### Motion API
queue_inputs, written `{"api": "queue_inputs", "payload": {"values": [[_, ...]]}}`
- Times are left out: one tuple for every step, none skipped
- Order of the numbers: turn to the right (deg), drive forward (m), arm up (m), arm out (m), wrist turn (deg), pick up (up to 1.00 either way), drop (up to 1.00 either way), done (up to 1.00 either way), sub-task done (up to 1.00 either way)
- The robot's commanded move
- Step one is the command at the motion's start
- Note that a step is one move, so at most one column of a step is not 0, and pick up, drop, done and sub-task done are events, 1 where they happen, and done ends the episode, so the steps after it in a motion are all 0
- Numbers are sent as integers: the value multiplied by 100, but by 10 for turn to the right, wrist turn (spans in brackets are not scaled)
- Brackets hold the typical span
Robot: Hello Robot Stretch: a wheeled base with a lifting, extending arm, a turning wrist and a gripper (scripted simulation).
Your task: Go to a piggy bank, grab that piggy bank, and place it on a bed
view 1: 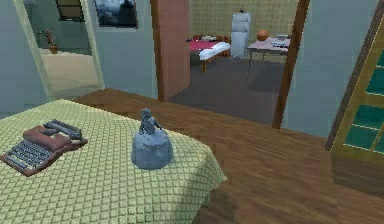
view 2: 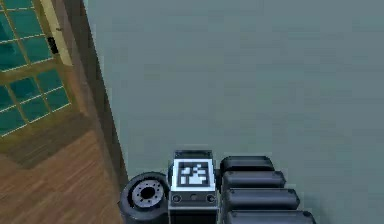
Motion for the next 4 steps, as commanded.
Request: {"api": "queue_inputs", "payload": {"values": [[150, 0, 0, 0, 0, 0, 0, 0, 0], [-450, 0, 0, 0, 0, 0, 0, 0, 0], [-450, 0, 0, 0, 0, 0, 0, 0, 0], [-450, 0, 0, 0, 0, 0, 0, 0, 0]]}}
